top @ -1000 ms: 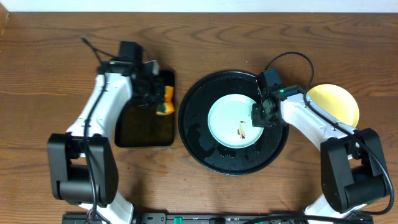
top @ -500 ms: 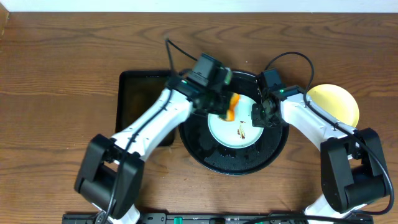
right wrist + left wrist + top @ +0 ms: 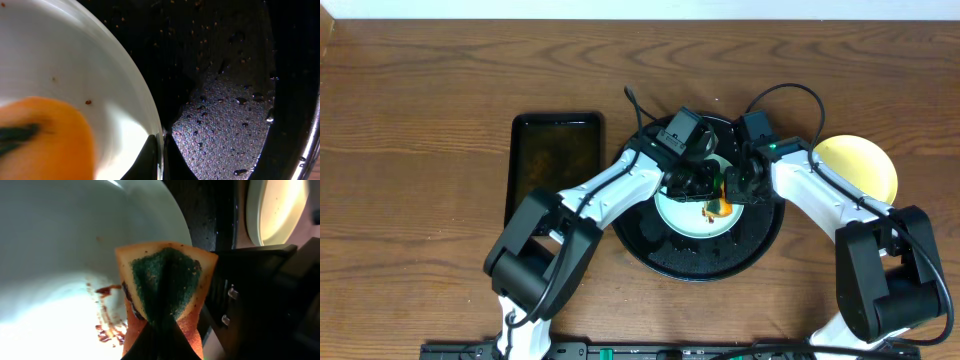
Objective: Clean dirty plates on tray and stack at the side
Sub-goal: 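Scrub the pale green plate with the sponge in the left gripper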
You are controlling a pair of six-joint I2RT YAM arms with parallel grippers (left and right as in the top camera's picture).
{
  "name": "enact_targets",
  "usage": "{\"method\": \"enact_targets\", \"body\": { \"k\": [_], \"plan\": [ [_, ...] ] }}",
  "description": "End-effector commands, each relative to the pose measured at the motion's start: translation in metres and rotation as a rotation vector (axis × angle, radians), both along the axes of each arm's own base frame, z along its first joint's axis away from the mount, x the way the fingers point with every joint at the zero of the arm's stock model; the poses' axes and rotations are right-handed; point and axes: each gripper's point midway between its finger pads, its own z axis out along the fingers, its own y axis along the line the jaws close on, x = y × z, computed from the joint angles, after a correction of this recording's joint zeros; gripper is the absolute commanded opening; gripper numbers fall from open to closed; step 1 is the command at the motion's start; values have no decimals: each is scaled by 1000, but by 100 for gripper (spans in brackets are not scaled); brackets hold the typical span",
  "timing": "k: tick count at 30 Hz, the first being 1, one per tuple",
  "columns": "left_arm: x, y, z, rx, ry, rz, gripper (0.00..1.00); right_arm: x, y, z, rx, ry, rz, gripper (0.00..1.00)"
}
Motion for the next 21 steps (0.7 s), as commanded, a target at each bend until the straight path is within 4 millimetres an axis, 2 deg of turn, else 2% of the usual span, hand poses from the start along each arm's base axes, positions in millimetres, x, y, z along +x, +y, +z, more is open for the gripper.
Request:
{"method": "enact_targets", "body": {
  "k": [1,9,13,14,17,18,19,21],
  "plan": [
    [-8,-8,-5,-43,87,-1,8,-1,-6,-1,-35,-4,9,1],
    [-4,-15,-20,-67,90,-14,7,-1,-6,-1,-34,-4,9,1],
    [-3,-8,-46,-1,102,8,7,-1,-6,-1,-34,-4,9,1],
    [-1,3,-57,56,108,34,7,-1,-6,-1,-35,-4,9,1],
    [7,37,-72,203,76,66,7,-2,-6,-1,-36,-1,17,1],
    [12,54,-78,271,59,86,7,-2,-6,-1,-37,-1,17,1],
    [20,77,-82,348,45,117,7,-2,-6,-1,-38,-1,25,1],
    [30,99,-78,371,25,110,7,-2,-6,-1,-38,-1,24,1]
  ]
}}
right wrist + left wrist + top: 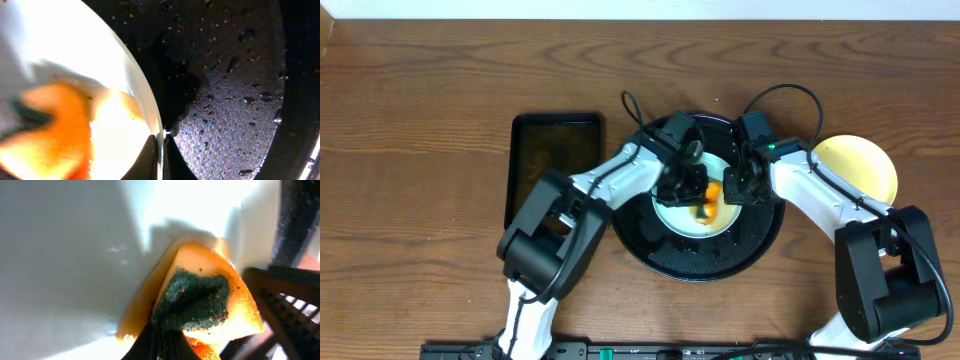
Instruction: Clean dirty plates on tray and stack at the side
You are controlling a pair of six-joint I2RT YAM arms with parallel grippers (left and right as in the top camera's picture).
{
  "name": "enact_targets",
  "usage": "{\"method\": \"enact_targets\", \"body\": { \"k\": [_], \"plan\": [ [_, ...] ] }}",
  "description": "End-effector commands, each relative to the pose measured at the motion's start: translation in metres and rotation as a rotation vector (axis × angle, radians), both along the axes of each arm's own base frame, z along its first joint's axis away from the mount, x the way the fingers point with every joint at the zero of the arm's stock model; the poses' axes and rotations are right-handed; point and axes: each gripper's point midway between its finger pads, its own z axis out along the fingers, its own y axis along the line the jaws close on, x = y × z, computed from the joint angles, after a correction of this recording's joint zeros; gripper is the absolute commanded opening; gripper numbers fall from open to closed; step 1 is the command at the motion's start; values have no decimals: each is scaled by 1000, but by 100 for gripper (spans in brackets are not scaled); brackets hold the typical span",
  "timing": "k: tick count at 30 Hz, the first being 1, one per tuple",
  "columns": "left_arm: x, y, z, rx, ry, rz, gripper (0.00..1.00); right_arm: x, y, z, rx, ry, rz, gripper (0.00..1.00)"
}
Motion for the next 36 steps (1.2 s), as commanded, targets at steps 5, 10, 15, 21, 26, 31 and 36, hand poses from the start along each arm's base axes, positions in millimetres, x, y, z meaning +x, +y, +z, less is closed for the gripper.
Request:
{"method": "enact_targets", "body": {
  "k": [5,10,15,21,26,31,36],
  "plan": [
    [36,78,5,212,-175,-11,7,-1,-9,-1,-48,-6,11,1],
    [34,70,61,151,-293,-54,7,1,-9,-1,-45,-13,9,2],
    [37,80,111,142,-414,-25,7,3,-2,0,-8,-17,14,15],
    [48,126,104,334,-427,51,7,-11,14,-8,69,24,41,14],
    [52,149,101,379,-402,96,7,-29,8,-29,68,52,-26,13],
    [53,165,99,397,-373,126,8,-28,7,-36,77,28,-62,1],
    [52,166,98,401,-366,126,8,-3,9,-14,105,-50,-70,1]
  ]
}}
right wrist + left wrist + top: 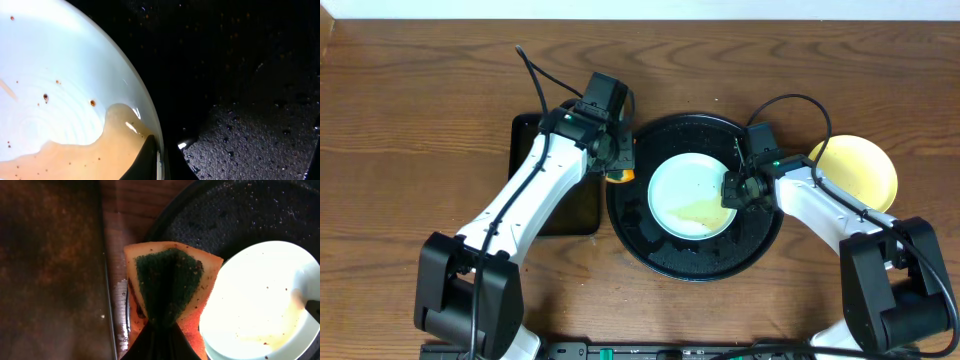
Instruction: Clean dirty plates on tray and stack at the side
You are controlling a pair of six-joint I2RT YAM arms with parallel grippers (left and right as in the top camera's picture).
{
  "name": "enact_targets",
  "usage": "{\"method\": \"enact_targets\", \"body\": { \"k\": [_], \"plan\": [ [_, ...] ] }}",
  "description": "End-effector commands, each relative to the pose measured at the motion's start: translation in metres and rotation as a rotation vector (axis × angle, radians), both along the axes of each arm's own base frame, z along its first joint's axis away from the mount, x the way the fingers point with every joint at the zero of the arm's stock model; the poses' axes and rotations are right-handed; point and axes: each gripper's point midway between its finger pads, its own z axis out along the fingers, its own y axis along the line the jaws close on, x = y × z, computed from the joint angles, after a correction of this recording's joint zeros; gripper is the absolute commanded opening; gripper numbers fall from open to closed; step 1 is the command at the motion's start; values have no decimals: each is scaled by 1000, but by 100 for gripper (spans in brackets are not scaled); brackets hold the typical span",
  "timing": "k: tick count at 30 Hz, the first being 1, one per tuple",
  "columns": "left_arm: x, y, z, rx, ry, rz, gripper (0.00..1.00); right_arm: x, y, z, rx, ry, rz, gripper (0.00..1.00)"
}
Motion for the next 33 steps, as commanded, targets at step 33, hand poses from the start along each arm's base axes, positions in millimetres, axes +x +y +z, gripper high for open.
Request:
{"method": "enact_targets", "body": {
  "k": [33],
  "plan": [
    [-3,5,-2,27,12,-8,7,-23,-9,95,75,-51,37,1]
  ]
}}
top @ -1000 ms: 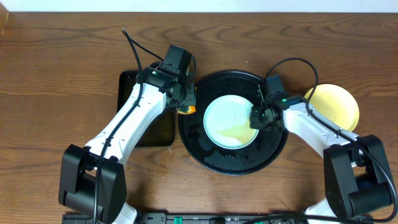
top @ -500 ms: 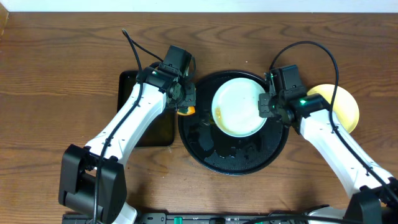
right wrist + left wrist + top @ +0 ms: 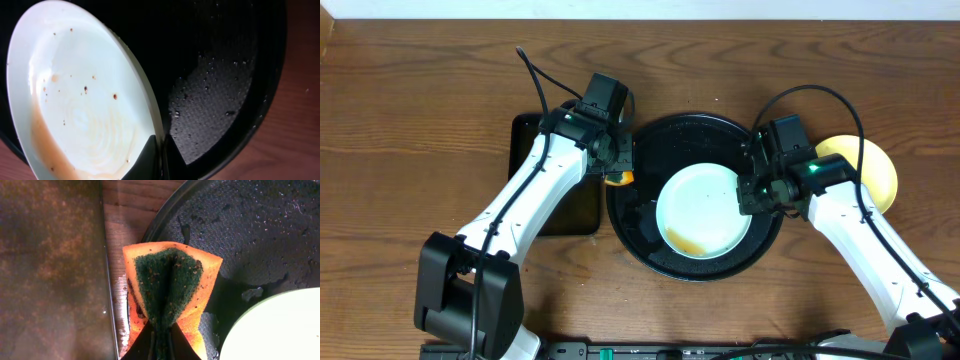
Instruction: Clean dirty plates on tray and stack at the side
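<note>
A white plate point(image 3: 705, 212) with brown liquid pooled at its low edge is held tilted above the round black tray point(image 3: 650, 240). My right gripper point(image 3: 748, 196) is shut on its right rim; the rim shows pinched between the jaws in the right wrist view point(image 3: 159, 150). My left gripper point(image 3: 617, 172) is shut on an orange sponge point(image 3: 170, 287) with a green scouring face, at the tray's left edge. A yellow plate point(image 3: 875, 172) lies on the table at the right.
A dark rectangular tray point(image 3: 535, 170) with brownish liquid lies left of the round tray, under the left arm. Crumbs and water drops dot the round tray's floor point(image 3: 210, 95). Wooden tabletop surrounds everything.
My right gripper has lifted and tilted the white plate, shifting it slightly right and toward the front; the brown liquid has run to its low edge. The left gripper and sponge have stayed put.
The left gripper's sponge was on the white plate over red-brown smears while the right gripper pinched the rim. Then the sponge was at the tray's left edge and the plate showed only thin brown liquid. Now the plate is raised and tilted.
</note>
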You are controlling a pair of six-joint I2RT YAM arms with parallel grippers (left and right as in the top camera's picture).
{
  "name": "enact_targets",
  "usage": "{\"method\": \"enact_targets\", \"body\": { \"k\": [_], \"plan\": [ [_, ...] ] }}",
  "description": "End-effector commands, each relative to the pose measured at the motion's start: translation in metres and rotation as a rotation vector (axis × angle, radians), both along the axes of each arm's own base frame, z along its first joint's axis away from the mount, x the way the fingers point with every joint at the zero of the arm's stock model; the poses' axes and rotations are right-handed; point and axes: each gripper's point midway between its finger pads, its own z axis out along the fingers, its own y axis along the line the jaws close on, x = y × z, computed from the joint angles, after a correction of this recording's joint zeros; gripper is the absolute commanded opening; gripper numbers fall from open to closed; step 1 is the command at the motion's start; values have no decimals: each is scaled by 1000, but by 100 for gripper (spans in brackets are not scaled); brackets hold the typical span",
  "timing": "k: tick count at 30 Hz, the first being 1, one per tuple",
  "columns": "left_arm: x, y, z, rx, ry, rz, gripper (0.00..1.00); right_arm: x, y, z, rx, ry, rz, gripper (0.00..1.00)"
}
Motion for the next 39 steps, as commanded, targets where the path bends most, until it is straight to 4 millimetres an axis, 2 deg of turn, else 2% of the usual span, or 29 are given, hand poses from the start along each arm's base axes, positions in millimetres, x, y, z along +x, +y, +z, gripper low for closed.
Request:
{"method": "enact_targets", "body": {
  "k": [1,4,7,13,16,20,25,27,29,35,37,39],
  "plan": [
    [1,4,-1,20,-7,-8,7,9,-5,4,64,13,-145,1],
    [1,4,-1,21,-4,-8,8,5,-14,-5,76,77,-195,1],
    [1,4,-1,21,-4,-8,7,-6,-13,-16,129,179,-213,1],
    [1,4,-1,21,-4,-8,8,-18,14,-18,300,281,-127,1],
    [1,4,-1,21,-4,-8,7,-1,14,-17,305,208,-119,1],
    [1,4,-1,21,-3,-8,7,22,-12,-24,152,95,-157,1],
    [1,4,-1,21,-4,-8,8,32,-13,-22,126,33,-96,1],
    [1,4,-1,21,-4,-8,7,35,-23,-21,63,8,-94,1],
    [1,4,-1,21,-4,-8,7,39,-34,-16,5,-27,-113,1],
    [1,4,-1,21,-4,-8,7,61,-58,31,-166,-223,-99,1],
    [1,4,-1,21,-5,-8,7,64,-60,42,-221,-276,-73,1],
    [1,4,-1,20,-5,-8,8,68,-53,55,-293,-347,-3,1]
  ]
}}
